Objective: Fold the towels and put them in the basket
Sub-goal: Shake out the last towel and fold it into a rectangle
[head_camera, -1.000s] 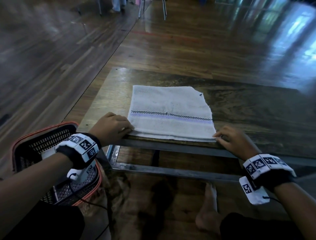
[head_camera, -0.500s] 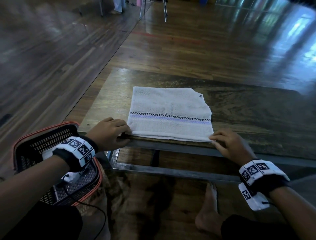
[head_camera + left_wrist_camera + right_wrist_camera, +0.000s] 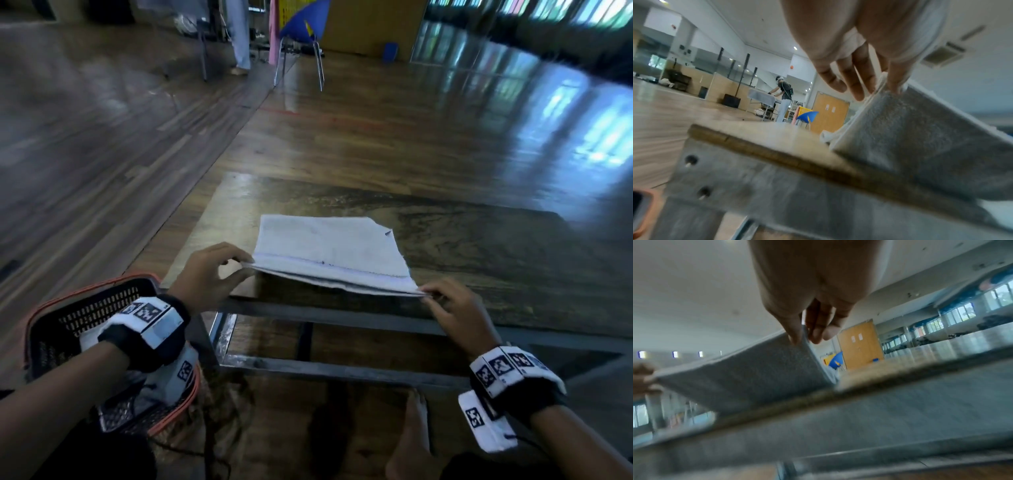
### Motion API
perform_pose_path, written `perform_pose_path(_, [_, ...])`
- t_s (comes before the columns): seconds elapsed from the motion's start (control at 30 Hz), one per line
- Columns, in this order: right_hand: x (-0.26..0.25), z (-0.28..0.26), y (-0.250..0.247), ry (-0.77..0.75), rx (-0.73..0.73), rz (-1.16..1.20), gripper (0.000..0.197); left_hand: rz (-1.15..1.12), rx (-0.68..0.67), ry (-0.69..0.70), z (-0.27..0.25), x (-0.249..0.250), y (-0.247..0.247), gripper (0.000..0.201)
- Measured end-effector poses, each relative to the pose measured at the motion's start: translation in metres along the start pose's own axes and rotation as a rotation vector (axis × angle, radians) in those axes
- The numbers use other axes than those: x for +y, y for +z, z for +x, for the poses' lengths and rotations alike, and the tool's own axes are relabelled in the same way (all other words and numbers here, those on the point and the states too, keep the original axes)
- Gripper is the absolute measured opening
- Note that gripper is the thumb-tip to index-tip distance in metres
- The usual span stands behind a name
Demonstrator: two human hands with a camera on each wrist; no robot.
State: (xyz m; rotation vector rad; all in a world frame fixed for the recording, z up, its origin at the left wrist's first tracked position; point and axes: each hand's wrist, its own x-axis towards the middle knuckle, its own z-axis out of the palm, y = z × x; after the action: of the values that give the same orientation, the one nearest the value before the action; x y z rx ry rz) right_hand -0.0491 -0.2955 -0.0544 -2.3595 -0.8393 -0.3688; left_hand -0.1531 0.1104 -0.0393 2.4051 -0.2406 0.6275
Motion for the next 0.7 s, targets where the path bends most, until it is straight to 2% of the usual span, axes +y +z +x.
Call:
perform_pose_path(0.1, [-0.026, 0.007, -0.037, -0.004, 0.173, 0.057, 0.025, -0.072, 0.134, -0.036, 0.006, 0.027, -0.030, 0.011])
perform_pose_path(0.27, [-0.065, 0.036, -0.108, -0.031, 0.189, 0.042, 0.030, -0.125, 0.155, 0.010, 0.036, 0.073, -0.083, 0.010])
perform_pose_path(0.33, [-0.075, 0.057, -0.129, -0.011, 0.250, -0.017, 0.028, -0.043, 0.166, 0.035, 0.057, 0.086, -0.103, 0.013])
perform_pose_path(0.47, [-0.091, 0.087, -0.151, 0.070, 0.222, -0.052, 0.015, 0.117, 0.121, 0.052, 0.087, 0.102, -0.123, 0.010])
perform_pose_path(0.57, [-0.095, 0.093, -0.162, 0.096, 0.184, -0.010, 0.012, 0.109, 0.126, 0.053, 0.093, 0.109, -0.132, 0.005])
perform_pose_path(0.63, [-0.096, 0.091, -0.169, 0.125, 0.068, 0.044, 0.010, 0.026, -0.017, 0.019, 0.093, 0.110, -0.139, 0.006])
perform_pose_path(0.7, [-0.097, 0.087, -0.174, 0.177, -0.069, 0.120, 0.010, -0.210, -0.286, -0.069, 0.090, 0.113, -0.146, 0.010])
